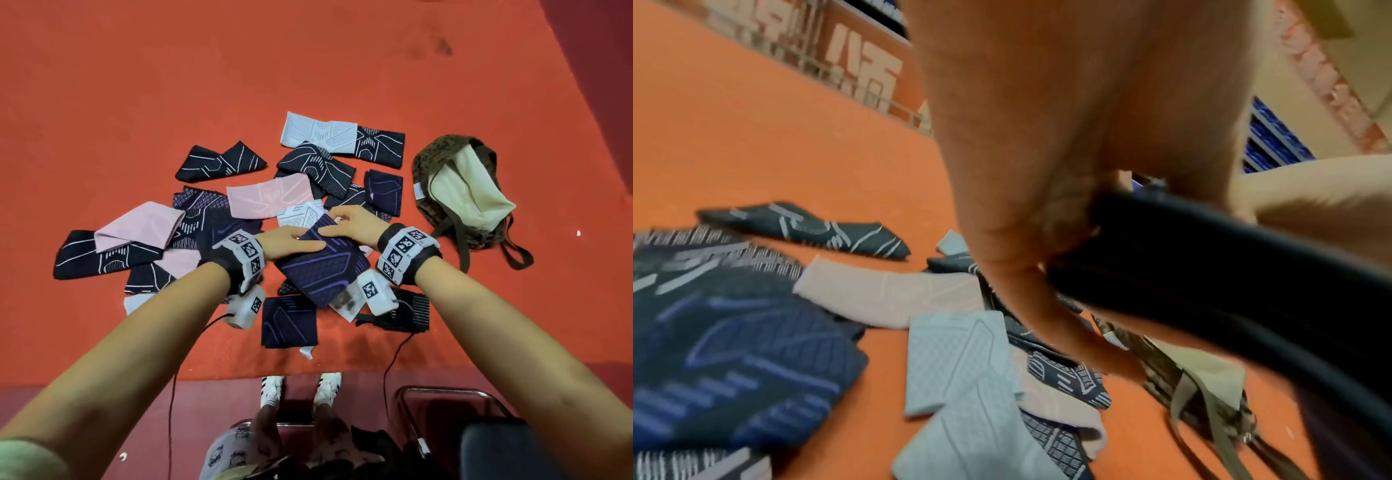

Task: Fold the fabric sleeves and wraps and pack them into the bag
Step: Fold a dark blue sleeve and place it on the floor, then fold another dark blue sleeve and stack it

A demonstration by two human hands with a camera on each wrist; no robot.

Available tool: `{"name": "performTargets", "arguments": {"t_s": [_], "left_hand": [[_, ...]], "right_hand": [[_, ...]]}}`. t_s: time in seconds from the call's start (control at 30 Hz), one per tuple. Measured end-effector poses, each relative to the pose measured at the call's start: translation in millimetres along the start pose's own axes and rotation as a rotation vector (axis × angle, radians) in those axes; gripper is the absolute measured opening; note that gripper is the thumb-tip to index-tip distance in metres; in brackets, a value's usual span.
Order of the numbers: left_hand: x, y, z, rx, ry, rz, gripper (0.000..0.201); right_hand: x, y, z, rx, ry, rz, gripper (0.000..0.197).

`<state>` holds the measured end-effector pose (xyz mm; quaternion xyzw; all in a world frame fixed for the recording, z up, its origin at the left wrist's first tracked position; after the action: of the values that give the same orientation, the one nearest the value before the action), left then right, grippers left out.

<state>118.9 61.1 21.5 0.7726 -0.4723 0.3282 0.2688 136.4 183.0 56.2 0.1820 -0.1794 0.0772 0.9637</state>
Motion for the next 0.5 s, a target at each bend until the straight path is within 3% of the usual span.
{"name": "performTargets", "arguments": {"t_s": [0.07, 0.13, 0.27, 0.33, 0.5], "left_hand": [[-3.1, 4.0, 3.7, 0.076, -0.034, -0.089, 0.018], [-3.6, 11.7, 21.3, 0.268, -0.039, -0.158, 0.015], [-10.2, 15.0, 84.9, 0.659, 0.013, -0.231, 0.017], [-11.9, -0.1, 111.9, 0.789, 0.057, -0.194, 0.017], [-14.5, -30.1, 178.6, 0.655, 0.260, -0.229, 0.011]], "right_hand": [[-3.5, -5.1, -0.2, 0.046, -0.006, -0.019, 0.029], [-4.3, -5.7, -9.3, 0.047, -0.067, -0.037, 0.033], [11.6, -41.1, -57.1, -0.273, -0.340, 0.129, 0.010], [15.9, -63.5, -73.4, -0.375, -0.371, 0.144, 0.014], [25.3, -112.6, -114.5, -0.377, -0.469, 0.050, 0.019]]}}
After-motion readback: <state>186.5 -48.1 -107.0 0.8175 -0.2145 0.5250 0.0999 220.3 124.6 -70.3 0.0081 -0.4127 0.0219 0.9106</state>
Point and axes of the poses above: each hand's wrist, its own x-axis away from the middle knuckle, its own y-axis out of the back of the hand, z = x × y, the point moved 9 cm from there along -x, towards the middle knuckle, and after that the axes turned 11 degrees about y, right-handed, at the moved point
